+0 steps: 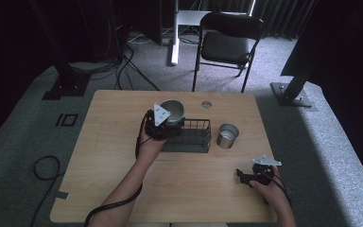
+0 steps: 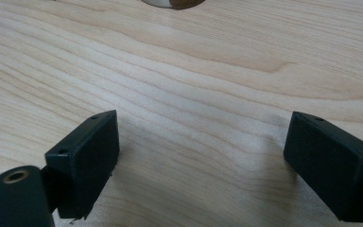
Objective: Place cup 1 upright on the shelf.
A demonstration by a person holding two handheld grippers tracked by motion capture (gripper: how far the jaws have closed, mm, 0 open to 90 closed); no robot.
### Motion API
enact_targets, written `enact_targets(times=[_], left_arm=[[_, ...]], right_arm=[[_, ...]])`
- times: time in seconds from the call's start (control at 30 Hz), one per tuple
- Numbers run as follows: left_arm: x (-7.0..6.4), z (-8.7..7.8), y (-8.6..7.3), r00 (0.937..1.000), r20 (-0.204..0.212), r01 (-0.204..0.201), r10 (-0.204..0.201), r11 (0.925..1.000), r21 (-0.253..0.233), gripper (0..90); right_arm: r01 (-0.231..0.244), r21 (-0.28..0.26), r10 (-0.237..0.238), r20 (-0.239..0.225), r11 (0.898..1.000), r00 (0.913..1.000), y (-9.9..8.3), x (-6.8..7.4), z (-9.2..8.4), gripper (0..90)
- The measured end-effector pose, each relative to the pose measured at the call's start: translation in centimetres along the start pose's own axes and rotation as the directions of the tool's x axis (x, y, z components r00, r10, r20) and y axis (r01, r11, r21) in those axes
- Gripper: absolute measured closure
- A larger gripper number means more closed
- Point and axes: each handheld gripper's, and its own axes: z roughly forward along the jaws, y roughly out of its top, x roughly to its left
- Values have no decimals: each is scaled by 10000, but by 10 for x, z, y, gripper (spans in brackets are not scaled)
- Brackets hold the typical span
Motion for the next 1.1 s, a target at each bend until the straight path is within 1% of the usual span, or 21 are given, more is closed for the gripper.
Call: enact_targets(times=[0.03,0.07,0.13,0.23,0.37,0.4,0.43,0.47,0.5,0.57,0.63,0.7,0.77,0.8,0.87,0.9,0.93,1.03,1.1], left_arm=[[1,1,-3,9999,-116,89,-89,10000,7,169],[3,2,-4,9997,-115,201,-201,9998,2,169],[5,4,-9,9985,-396,368,-369,9993,-29,169],[8,8,-15,9962,-631,608,-605,9981,19,169],[11,14,-24,9911,-949,952,-934,9953,149,169],[11,15,-26,9902,-963,1035,-1014,9945,162,169],[11,16,-29,9879,-1100,1117,-1091,9936,181,169],[11,17,-30,9872,-1134,1152,-1118,9930,243,169],[10,19,-33,9848,-1186,1304,-1272,9913,192,169],[9,21,-37,9814,-1320,1428,-1393,9896,179,169],[8,22,-41,9788,-1440,1496,-1454,9886,190,169],[7,24,-43,9776,-1559,1472,-1415,9888,261,169],[5,25,-45,9775,-1545,1497,-1435,9883,293,169],[3,27,-46,9776,-1587,1451,-1382,9889,329,169],[1,29,-47,9768,-1568,1528,-1460,9877,323,169],[1,30,-47,9774,-1557,1501,-1427,9880,368,169],[-1,31,-48,9773,-1664,1400,-1314,9893,411,169],[-3,34,-49,9765,-1708,1414,-1317,9889,462,169],[-5,35,-50,9784,-1744,1219,-1113,9912,513,169]], right_arm=[[2,5,-2,4,10000,10000,0,0,0,109],[3,5,-3,4,10000,10000,0,0,0,109],[4,4,-4,5,10000,10000,0,0,0,109],[0,8,0,4,10000,10000,0,0,0,109],[-4,1,4,2,10000,10000,0,0,0,109],[0,8,0,5,10000,10000,0,0,0,109],[-1,9,1,5,10000,10000,0,0,0,109],[0,9,0,5,10000,10000,0,0,0,109],[2,9,-2,4,10000,10000,0,0,0,109],[1,6,-1,6,10000,10000,0,0,0,109],[1,8,-1,6,10000,10000,0,0,0,109],[1,6,-1,5,10000,10000,0,0,0,109],[5,4,-5,7,10000,10000,0,0,0,109],[2,7,-2,5,10000,10000,0,0,0,109],[3,6,-3,6,10000,10000,0,0,0,109],[1,6,-1,6,10000,10000,0,0,0,109],[1,5,-1,6,10000,10000,0,0,0,109],[2,5,-2,5,10000,10000,0,0,0,109],[2,4,-2,5,10000,10000,0,0,0,109]])
